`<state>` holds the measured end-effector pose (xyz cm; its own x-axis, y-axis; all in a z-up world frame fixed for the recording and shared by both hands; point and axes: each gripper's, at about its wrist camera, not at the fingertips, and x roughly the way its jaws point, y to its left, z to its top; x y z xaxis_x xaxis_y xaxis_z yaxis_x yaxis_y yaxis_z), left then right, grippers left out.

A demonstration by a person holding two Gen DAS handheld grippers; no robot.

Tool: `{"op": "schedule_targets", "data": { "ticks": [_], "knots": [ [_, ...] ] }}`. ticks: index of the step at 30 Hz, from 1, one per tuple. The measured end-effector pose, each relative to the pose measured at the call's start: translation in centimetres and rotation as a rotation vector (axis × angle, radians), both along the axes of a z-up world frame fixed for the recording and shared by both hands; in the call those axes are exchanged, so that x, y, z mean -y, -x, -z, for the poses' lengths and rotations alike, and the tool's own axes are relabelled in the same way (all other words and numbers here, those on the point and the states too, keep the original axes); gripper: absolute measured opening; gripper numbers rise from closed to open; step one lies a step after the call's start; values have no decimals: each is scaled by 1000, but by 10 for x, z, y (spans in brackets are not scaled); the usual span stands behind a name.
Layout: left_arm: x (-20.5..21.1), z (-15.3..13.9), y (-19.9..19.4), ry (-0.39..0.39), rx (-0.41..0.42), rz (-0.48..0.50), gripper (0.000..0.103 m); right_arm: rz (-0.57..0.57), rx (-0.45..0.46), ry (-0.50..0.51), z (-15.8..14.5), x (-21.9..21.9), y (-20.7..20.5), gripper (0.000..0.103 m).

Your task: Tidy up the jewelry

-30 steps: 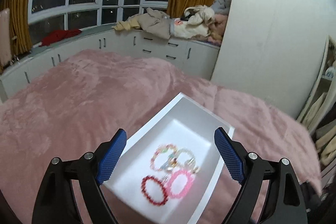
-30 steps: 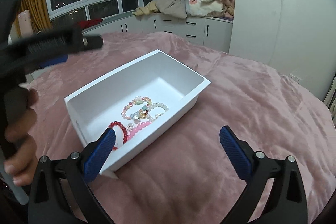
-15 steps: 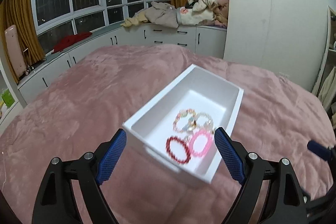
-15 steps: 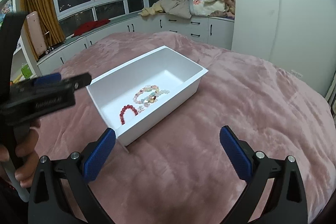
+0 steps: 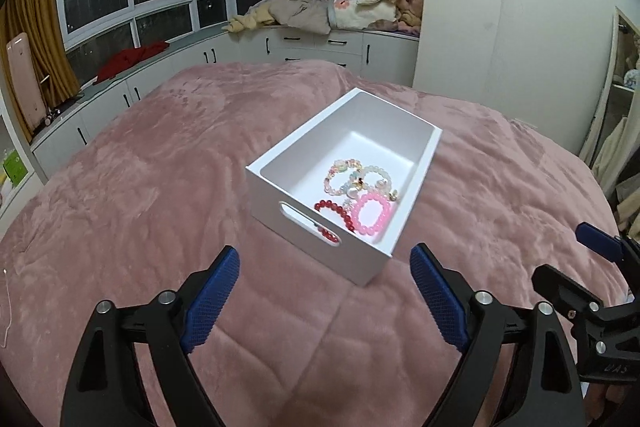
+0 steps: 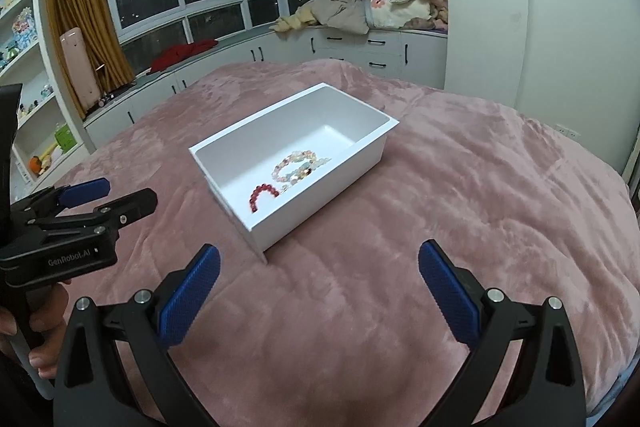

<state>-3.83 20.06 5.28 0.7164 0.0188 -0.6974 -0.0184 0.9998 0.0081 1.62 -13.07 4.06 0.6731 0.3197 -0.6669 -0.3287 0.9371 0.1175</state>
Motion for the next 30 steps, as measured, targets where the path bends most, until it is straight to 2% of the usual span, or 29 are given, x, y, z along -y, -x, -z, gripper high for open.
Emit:
{"op": "schedule_targets", "data": {
  "ticks": [13,30],
  "knots": [
    [28,-17,29,-36,25,37,91,32,6,-9,-15,19,32,98],
    [45,2,38,-58,-21,82,92,68,-59,10,8,27,35,98]
  ]
}}
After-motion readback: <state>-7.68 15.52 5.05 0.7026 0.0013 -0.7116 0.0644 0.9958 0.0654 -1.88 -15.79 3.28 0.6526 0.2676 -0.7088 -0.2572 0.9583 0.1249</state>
